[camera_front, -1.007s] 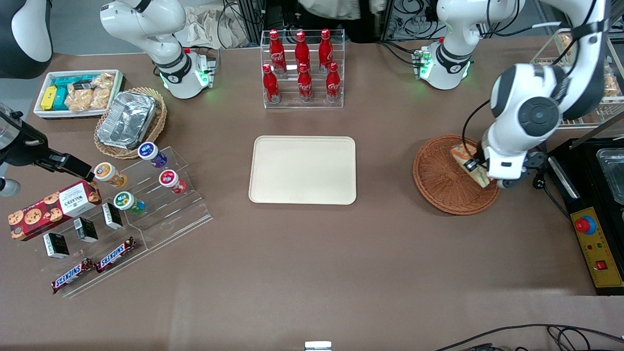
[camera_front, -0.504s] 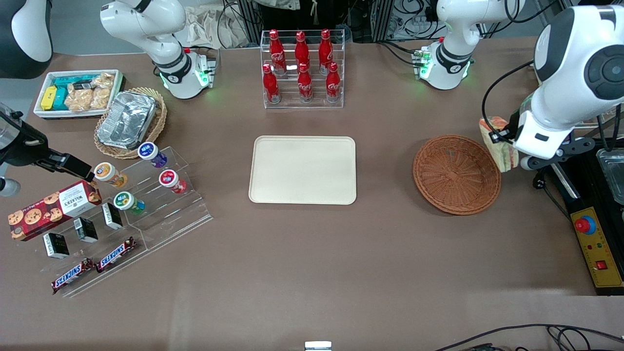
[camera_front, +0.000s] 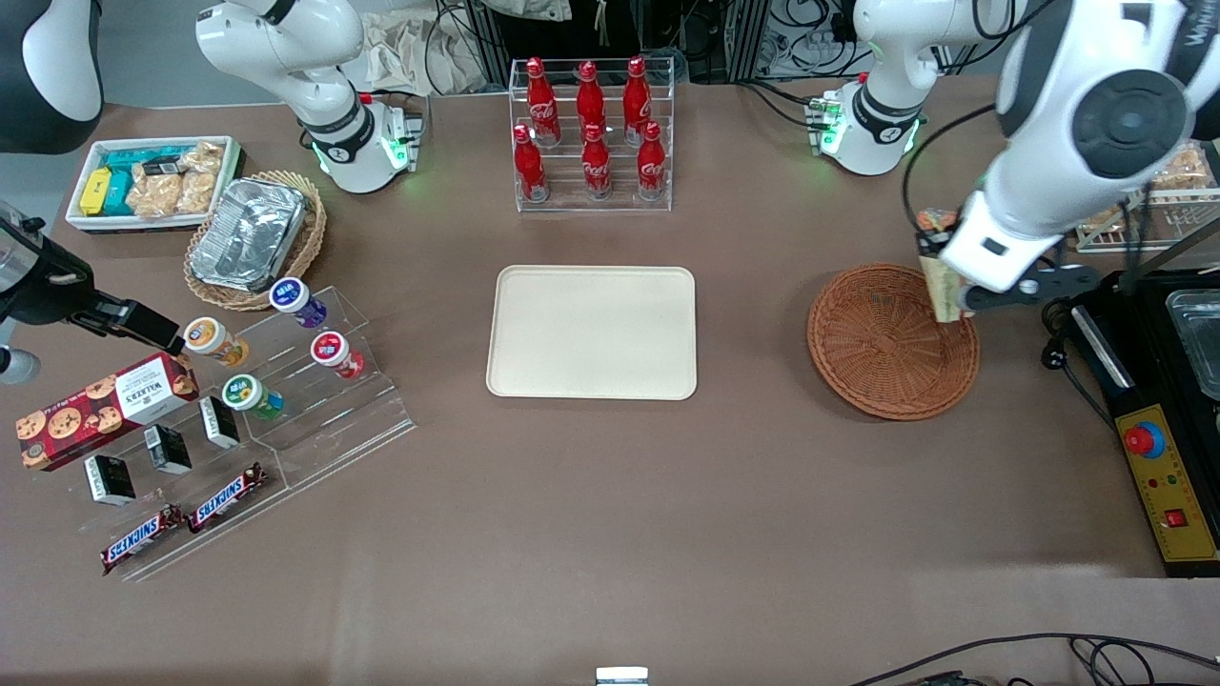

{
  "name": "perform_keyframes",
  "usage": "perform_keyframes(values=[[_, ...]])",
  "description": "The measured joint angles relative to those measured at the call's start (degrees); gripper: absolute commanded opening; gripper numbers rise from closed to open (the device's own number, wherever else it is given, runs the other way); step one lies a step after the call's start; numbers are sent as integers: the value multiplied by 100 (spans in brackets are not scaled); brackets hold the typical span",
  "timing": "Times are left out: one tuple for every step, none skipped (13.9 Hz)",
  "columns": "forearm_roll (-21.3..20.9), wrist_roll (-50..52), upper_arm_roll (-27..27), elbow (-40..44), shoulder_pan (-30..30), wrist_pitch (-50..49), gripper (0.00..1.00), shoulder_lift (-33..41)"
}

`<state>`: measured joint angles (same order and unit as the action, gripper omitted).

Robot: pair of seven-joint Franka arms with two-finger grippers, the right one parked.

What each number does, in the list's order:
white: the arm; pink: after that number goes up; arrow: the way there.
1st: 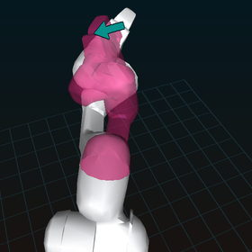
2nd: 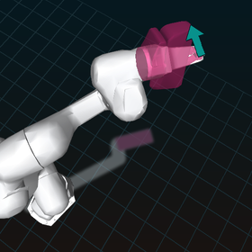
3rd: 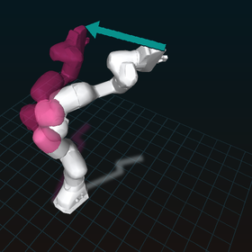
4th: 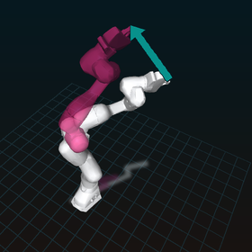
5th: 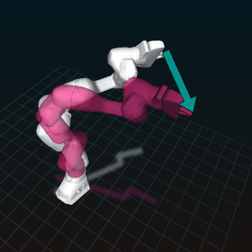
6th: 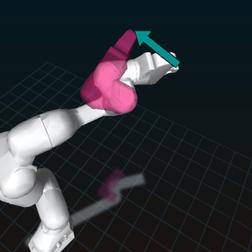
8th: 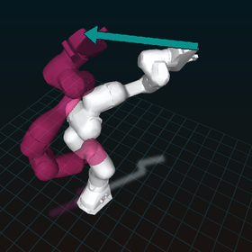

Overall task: Place sandwich from basket to tray
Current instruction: 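Lift the sandwich up out of the basket with the left gripper, then carry the sandwich over the cream tray and lower it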

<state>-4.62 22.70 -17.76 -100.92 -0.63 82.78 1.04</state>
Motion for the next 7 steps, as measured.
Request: perform_keyframes(values=[[138, 142, -150, 0, 13, -4, 0, -3], [262, 269, -286, 0, 44, -4, 0, -8], [337, 397, -413, 0, 94, -4, 0, -15], [371, 545, -502, 0, 175, -4, 0, -28], [400, 691, -566, 0, 292, 6, 0, -59], [457, 799, -606, 0, 419, 38, 0, -103], [545, 859, -622, -1, 546, 141, 0, -162]])
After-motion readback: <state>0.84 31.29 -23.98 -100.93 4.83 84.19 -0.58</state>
